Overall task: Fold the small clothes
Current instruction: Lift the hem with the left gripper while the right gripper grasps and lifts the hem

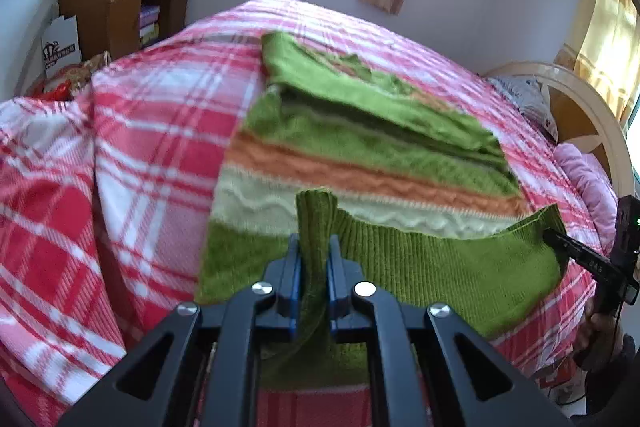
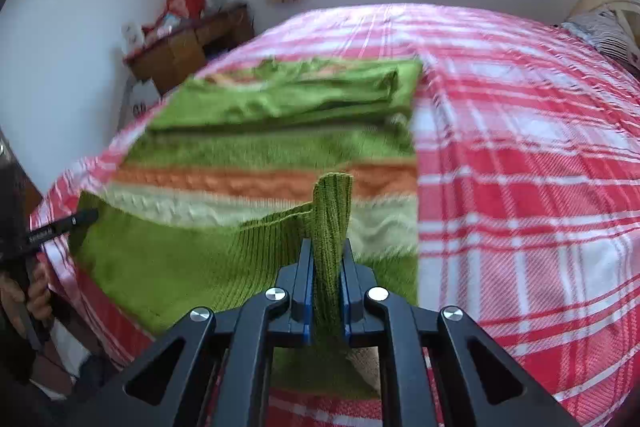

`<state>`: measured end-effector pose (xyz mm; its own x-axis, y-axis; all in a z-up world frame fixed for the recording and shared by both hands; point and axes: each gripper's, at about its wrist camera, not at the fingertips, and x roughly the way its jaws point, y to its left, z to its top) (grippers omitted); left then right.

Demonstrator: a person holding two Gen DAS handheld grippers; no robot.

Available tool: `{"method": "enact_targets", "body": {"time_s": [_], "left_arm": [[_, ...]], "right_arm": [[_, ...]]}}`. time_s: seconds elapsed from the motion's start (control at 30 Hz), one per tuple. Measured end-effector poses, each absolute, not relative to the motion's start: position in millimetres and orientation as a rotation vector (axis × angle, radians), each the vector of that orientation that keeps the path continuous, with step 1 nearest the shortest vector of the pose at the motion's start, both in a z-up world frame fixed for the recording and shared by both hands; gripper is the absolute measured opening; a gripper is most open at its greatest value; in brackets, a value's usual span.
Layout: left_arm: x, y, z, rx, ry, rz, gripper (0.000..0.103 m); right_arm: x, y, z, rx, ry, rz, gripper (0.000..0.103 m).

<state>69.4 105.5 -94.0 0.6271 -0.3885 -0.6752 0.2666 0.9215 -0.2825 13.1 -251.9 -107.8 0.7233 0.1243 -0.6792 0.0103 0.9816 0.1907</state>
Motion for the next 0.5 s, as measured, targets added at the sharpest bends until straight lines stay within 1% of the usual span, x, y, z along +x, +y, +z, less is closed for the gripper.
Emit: {"method": "enact_targets", "body": {"time_s": [0.3, 0.5], "left_arm": [[105, 96, -80, -0.167, 0.781, -0.300, 0.011], [128, 80, -75, -0.131, 0.767, -0.246, 0.010]], "right_arm": [[34, -255, -87, 0.169, 0.677, -0.025, 0.010], [53, -256, -84, 0.146, 0.660, -0.085, 0.010]]}}
